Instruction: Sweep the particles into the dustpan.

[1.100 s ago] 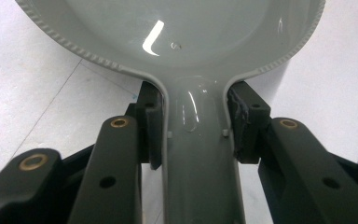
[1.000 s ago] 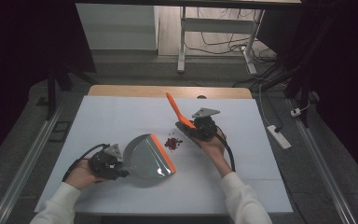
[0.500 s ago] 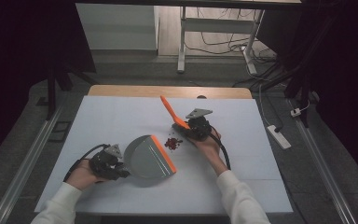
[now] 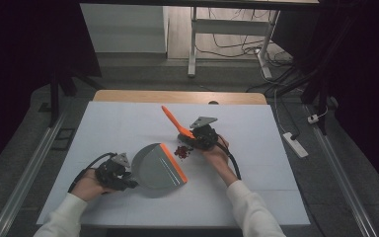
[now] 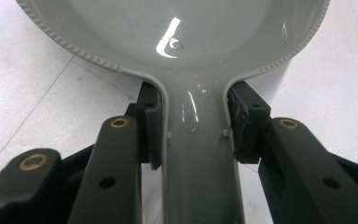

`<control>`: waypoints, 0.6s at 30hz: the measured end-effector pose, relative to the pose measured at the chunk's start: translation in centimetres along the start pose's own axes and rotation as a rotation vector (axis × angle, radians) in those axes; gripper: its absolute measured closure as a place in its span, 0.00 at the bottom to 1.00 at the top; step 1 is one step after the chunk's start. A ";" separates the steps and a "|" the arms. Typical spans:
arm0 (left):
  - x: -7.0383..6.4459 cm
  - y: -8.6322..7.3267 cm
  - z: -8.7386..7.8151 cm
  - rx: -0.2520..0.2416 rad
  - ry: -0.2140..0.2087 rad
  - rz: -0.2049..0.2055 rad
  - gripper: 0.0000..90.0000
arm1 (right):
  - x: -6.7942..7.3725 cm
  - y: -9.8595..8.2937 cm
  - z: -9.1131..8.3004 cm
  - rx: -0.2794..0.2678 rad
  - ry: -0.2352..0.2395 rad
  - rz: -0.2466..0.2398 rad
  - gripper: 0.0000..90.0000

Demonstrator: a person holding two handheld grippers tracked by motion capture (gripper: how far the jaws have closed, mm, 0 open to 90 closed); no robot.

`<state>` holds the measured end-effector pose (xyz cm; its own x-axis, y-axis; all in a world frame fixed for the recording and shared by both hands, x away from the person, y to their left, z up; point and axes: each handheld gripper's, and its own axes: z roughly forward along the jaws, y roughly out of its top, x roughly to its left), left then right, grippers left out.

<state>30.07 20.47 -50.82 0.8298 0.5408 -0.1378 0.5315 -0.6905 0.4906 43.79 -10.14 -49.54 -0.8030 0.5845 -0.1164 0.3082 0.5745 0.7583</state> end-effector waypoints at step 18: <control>0.1 -0.1 0.2 -0.004 -0.011 -0.012 0.69 | 1.5 0.1 -0.3 0.013 0.065 -0.009 0.78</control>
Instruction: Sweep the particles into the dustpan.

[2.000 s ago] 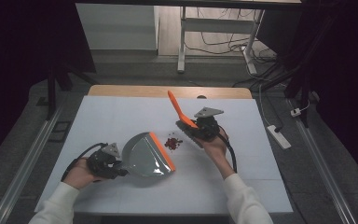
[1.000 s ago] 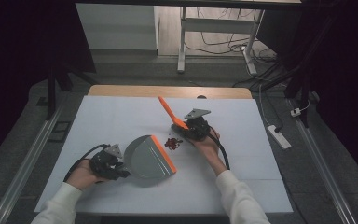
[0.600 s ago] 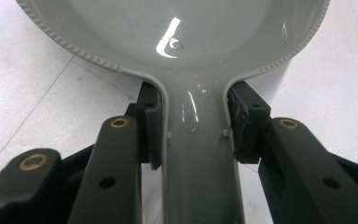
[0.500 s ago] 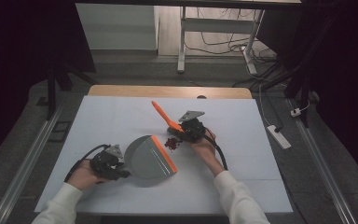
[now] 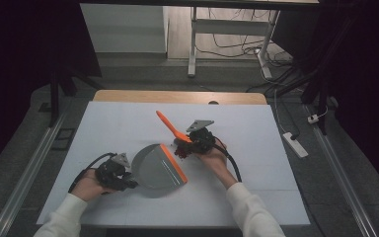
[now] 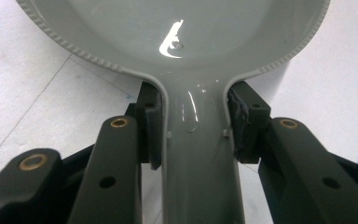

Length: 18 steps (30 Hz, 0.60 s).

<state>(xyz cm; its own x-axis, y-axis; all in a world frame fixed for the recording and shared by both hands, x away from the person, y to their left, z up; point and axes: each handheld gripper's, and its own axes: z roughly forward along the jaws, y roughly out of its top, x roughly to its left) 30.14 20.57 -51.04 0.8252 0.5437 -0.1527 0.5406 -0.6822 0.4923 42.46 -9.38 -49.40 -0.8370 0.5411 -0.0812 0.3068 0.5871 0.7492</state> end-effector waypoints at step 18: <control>0.0 0.0 0.2 0.008 0.003 -0.001 0.69 | 3.2 0.4 0.1 0.002 0.081 -0.038 0.78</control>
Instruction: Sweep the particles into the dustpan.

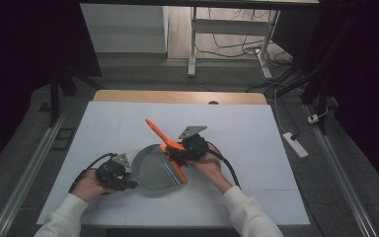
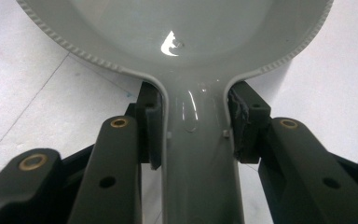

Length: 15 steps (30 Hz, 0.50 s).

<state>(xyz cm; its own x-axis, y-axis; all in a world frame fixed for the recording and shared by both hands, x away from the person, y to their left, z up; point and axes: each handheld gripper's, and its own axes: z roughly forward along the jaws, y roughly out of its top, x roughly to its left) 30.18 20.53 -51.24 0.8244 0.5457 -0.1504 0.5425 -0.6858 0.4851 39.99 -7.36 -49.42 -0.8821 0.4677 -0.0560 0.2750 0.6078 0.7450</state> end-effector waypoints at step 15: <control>0.0 -0.1 0.2 0.009 0.001 0.004 0.69 | -0.5 0.9 -2.5 -0.125 0.020 0.053 0.78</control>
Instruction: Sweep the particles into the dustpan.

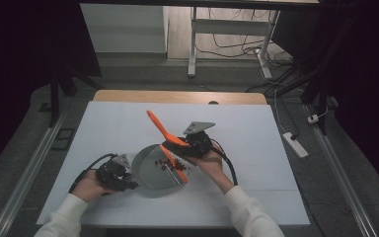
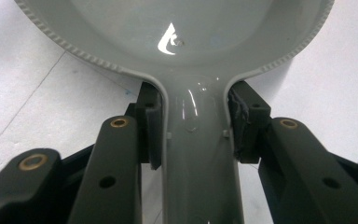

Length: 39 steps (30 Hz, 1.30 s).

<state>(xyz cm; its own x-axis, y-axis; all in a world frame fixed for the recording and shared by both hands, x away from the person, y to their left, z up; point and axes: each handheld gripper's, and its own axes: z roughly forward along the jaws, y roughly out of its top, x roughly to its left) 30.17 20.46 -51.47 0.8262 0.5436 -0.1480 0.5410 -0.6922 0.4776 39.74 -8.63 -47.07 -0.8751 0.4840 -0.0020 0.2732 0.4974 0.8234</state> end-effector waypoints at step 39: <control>-0.2 0.0 0.0 0.008 0.004 -0.004 0.69 | 1.2 0.6 2.7 0.052 0.040 -0.045 0.78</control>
<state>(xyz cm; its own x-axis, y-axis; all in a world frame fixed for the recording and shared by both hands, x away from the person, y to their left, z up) 29.96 20.34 -51.46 0.8234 0.5483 -0.1460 0.5454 -0.6938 0.4702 39.96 -5.84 -48.05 -0.9020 0.4315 -0.0147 0.2526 0.5550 0.7926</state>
